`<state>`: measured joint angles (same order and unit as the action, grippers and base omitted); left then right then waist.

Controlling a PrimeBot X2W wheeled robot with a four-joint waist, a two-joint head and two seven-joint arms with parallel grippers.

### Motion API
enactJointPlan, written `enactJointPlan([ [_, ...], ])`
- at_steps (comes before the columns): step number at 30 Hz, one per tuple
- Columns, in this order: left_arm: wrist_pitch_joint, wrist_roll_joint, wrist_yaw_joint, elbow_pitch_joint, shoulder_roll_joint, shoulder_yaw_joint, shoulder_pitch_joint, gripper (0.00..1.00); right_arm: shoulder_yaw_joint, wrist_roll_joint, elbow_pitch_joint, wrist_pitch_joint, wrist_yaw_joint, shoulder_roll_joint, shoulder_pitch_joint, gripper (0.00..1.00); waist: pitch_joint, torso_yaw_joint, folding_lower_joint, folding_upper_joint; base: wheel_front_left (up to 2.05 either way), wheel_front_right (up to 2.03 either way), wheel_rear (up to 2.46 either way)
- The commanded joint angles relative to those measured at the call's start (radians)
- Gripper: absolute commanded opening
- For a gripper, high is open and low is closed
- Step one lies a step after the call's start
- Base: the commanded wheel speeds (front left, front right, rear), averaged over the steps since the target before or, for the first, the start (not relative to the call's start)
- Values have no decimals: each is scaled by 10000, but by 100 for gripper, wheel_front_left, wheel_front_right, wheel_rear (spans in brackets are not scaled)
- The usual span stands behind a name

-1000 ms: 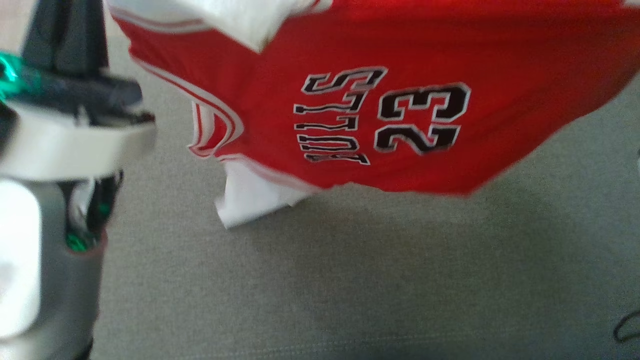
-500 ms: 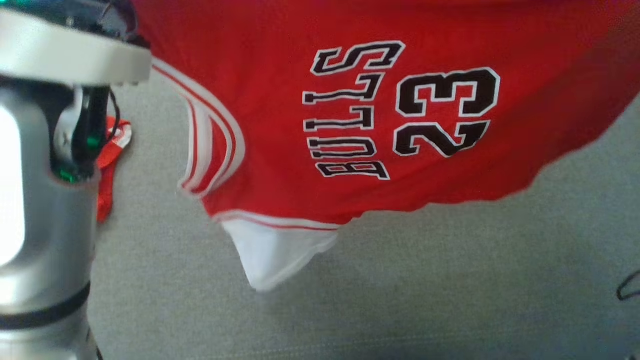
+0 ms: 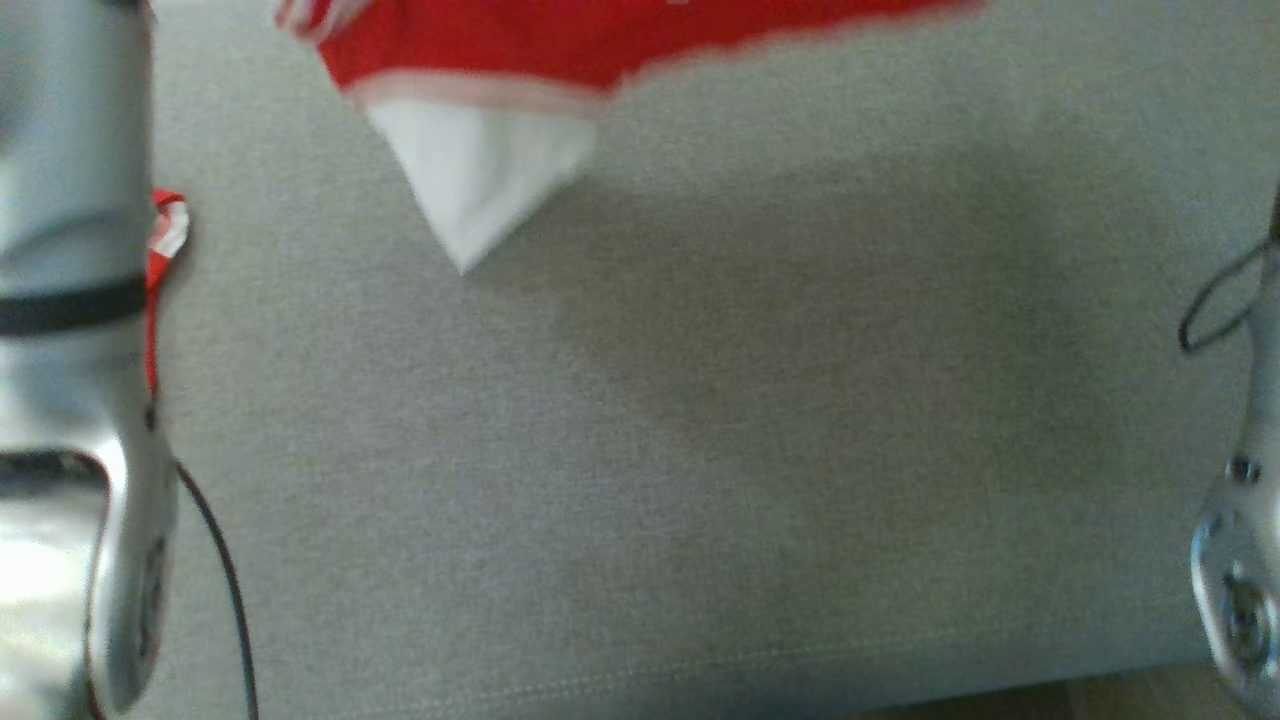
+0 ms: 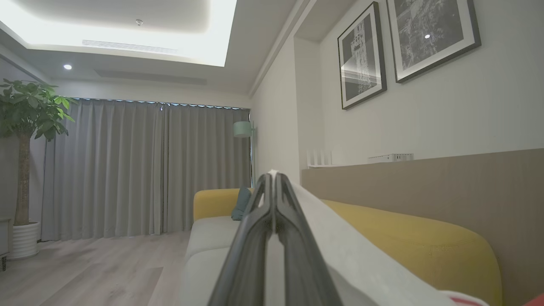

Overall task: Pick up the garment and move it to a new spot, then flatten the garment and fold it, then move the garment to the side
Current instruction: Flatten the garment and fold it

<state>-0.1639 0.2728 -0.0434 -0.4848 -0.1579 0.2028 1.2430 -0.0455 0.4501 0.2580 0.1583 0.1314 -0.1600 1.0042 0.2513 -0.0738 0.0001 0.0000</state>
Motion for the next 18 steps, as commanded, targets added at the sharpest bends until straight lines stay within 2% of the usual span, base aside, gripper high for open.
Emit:
enactJointPlan([
  [1, -120, -95, -10, 100, -344, -293, 686, 0, 187, 61, -75, -204, -7, 167, 609, 0, 138, -116, -1, 0, 0, 0, 0],
  [4, -425, -73, -47, -1000, -237, -316, 1565, 0, 610, 94, 1283, -816, -7, 213, 1606, 0, 522, -124, -1, 0, 0, 0, 0],
  [8, -596, 2, -41, -2473, 46, -248, 1884, 0, 1343, 122, 3143, -1609, -7, 145, 2339, 0, 1064, 67, -1, 0, 0, 0, 0],
  [13, -758, 296, -124, -4384, 470, -235, 1547, 0, 2105, 207, 5556, -2509, -7, 248, 2654, 0, 1740, 324, -1, 0, 0, 0, 0],
  [18, -912, 660, -276, -5773, 743, -345, 1032, 0, 2883, 446, 7119, -3124, -7, 443, 2640, 0, 2299, 434, -1, 0, 0, 0, 0],
])
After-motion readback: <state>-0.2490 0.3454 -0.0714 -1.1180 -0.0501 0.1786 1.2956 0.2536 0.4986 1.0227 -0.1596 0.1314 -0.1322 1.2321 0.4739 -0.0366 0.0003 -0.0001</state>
